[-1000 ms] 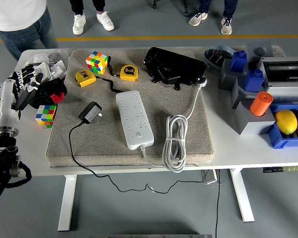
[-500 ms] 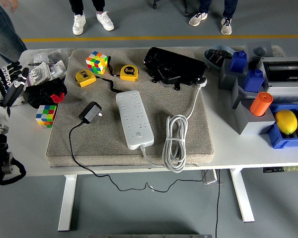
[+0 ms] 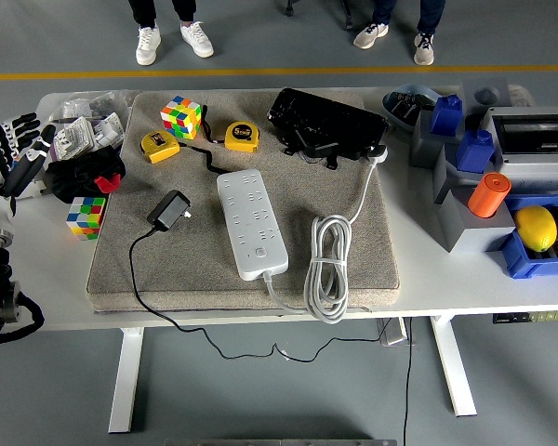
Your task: Put the plug near the board,insert it into the board,press the button,pull the plug out
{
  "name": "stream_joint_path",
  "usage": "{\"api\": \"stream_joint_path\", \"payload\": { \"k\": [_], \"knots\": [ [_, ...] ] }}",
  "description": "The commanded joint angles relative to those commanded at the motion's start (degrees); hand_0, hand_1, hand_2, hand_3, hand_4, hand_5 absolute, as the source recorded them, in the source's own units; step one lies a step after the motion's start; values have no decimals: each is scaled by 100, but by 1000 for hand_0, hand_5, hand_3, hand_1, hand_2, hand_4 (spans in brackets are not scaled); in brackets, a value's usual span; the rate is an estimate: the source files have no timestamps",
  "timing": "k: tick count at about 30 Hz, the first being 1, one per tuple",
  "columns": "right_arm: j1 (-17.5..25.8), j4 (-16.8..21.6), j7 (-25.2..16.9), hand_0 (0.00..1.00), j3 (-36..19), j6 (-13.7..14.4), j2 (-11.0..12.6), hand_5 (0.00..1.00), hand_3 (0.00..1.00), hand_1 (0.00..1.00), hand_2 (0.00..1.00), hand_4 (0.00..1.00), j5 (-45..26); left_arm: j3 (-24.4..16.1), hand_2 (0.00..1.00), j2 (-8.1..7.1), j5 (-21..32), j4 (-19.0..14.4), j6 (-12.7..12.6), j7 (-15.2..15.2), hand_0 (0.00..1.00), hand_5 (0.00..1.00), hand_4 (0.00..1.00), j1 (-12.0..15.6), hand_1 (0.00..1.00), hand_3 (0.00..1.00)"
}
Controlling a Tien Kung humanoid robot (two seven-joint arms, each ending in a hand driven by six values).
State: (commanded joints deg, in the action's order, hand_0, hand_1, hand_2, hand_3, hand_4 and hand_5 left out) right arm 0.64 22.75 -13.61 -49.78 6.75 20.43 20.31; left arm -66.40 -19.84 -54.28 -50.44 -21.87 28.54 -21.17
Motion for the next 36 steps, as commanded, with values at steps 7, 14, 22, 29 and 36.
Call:
{"api": "stream_joint_path", "payload": {
  "k": [7, 14, 22, 29, 36],
  "knots": [
    [1, 1, 0, 702, -19, 3, -1, 554, 580, 703, 685, 998, 9, -92, 743, 9, -27, -23, 11, -31, 764, 573, 892, 28, 742, 731],
    [-38, 6, 19, 701, -31, 12, -10, 554, 580, 703, 685, 998, 27, -142, 743, 5, -53, -27, 12, -54, 764, 570, 890, 8, 741, 728],
    [-44, 4, 22, 702, 23, 20, 52, 556, 579, 703, 685, 998, 12, -109, 743, -7, -61, -67, 13, -109, 764, 570, 891, 15, 740, 724],
    [-93, 16, 26, 702, 48, 20, 56, 557, 579, 703, 685, 998, 27, -102, 741, -18, -49, -96, 16, -115, 764, 575, 894, -35, 732, 722],
    [-51, 13, 33, 702, 1, 30, 53, 558, 579, 703, 684, 998, 27, -102, 741, -18, -64, -112, 8, -145, 764, 574, 894, 2, 732, 723]
  ]
}}
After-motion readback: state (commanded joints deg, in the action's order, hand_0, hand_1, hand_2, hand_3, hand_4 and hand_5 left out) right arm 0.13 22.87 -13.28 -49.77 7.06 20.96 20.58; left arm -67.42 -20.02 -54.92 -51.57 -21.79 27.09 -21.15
